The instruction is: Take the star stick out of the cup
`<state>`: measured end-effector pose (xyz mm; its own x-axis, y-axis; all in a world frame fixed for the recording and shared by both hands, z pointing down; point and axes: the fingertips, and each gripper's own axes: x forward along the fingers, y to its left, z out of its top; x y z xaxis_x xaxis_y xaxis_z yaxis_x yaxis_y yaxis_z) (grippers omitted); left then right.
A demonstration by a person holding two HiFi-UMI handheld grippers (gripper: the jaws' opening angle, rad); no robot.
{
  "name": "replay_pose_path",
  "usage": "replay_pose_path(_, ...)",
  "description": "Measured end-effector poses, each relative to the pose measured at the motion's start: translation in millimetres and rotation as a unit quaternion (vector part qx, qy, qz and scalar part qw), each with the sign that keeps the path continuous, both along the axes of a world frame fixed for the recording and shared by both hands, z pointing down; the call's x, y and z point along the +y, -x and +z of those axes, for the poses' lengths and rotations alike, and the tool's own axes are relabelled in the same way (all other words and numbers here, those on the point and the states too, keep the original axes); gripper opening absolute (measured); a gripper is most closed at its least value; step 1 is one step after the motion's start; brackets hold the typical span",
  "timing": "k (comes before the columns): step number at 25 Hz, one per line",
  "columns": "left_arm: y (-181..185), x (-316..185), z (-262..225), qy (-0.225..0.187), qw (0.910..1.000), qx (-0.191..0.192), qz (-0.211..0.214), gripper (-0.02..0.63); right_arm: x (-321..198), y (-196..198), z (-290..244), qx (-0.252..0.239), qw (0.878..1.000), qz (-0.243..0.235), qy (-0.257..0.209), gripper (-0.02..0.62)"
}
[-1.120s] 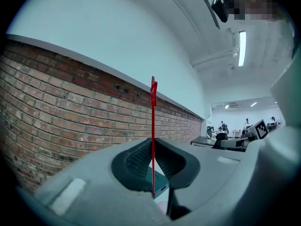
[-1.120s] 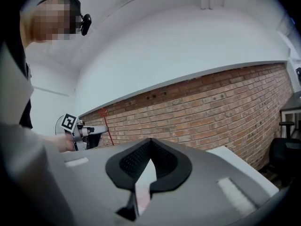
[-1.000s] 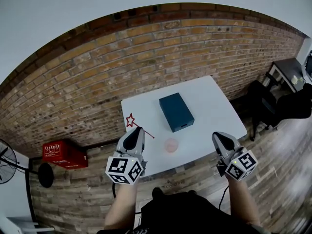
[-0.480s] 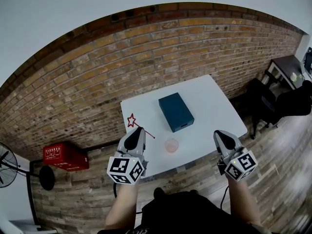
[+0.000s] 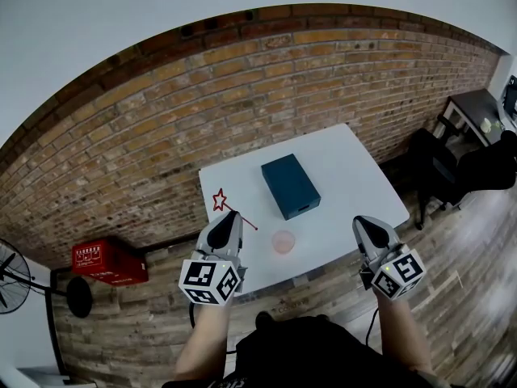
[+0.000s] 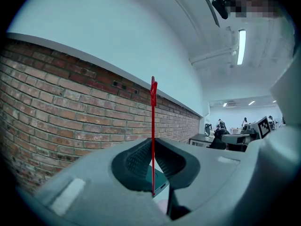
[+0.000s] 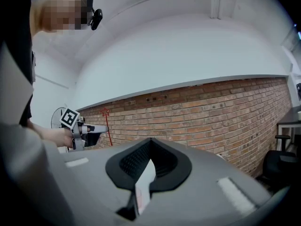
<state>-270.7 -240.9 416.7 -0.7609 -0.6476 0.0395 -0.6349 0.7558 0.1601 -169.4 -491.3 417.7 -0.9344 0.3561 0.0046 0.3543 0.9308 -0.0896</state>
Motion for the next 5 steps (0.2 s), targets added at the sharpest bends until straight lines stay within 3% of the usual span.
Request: replay_pose_path(5,5.6,-7.6,3.5,-0.004,1.0000,0.001,-0.005,0.020,-2.4,6.4,7.8,0.007,0.999,-0.011,-0.035,-0.002)
